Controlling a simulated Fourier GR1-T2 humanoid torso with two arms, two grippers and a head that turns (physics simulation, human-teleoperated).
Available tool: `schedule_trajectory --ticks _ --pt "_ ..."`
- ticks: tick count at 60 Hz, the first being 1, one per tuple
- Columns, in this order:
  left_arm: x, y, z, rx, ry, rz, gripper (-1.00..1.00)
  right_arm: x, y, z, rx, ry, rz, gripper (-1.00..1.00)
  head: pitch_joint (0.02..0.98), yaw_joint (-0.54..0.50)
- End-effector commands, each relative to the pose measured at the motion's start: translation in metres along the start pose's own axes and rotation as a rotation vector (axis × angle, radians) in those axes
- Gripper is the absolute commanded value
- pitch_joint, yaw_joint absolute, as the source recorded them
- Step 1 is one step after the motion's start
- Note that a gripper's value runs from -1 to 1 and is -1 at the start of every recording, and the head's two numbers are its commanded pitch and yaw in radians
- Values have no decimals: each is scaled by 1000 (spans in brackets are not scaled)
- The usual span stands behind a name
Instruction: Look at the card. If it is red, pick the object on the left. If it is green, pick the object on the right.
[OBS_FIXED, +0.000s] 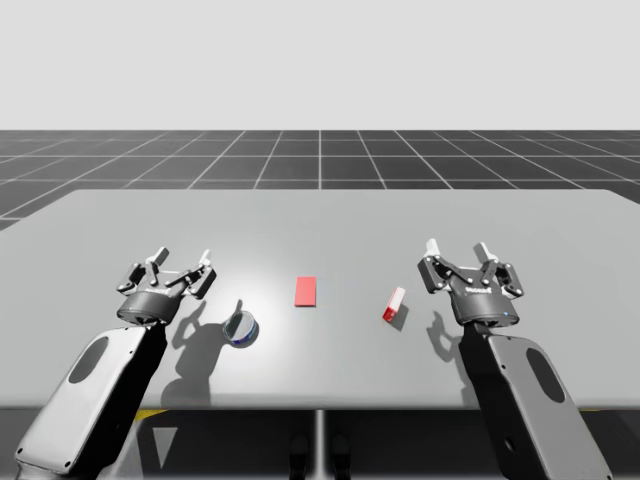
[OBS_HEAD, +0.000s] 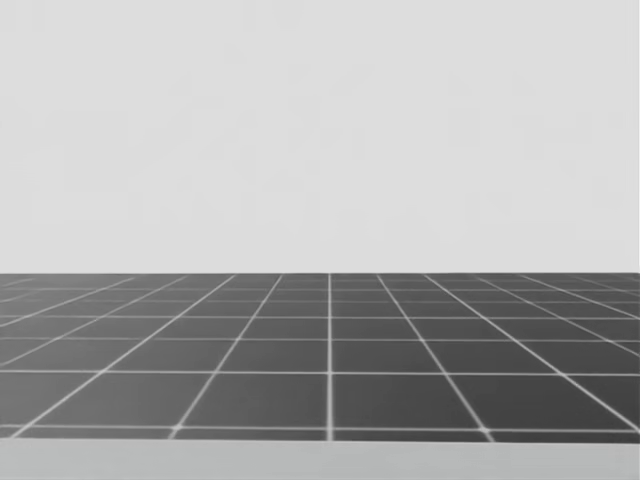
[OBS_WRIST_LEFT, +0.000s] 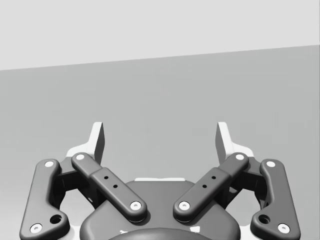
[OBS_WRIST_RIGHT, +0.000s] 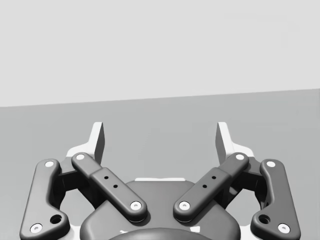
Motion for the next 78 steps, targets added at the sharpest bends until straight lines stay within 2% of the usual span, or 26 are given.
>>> schedule_trajectory --ticks 1,7,11,18,45,59,67,78 --pt "0 0 0 -1 -1 -2 -1000 -1 0 1 -40 -16 -4 -1000 77 23" --pt "0 0 1 0 -3 -2 -1000 1 -1 1 -3 3 -7 -1000 89 24" --pt "1 0 1 0 -4 -2 -1000 1 -1 0 9 18 6 -1000 105 25" --pt "1 0 1 1 -6 -4 -1000 1 -1 0 -6 20 5 -1000 160 24" --pt "4 1 2 -1 -18 -16 -1000 0 -1 -1 -5 27 20 -1000 591 53" --pt "4 0 2 -6 -20 -20 -1000 2 -3 -1 -18 29 8 -1000 791 51" --pt "5 -1 2 -8 -22 -21 -1000 3 -3 -1 -17 29 7 -1000 859 53" --pt "6 -1 3 -11 -27 -19 -1000 3 -3 -1 -16 30 9 -1000 868 61"
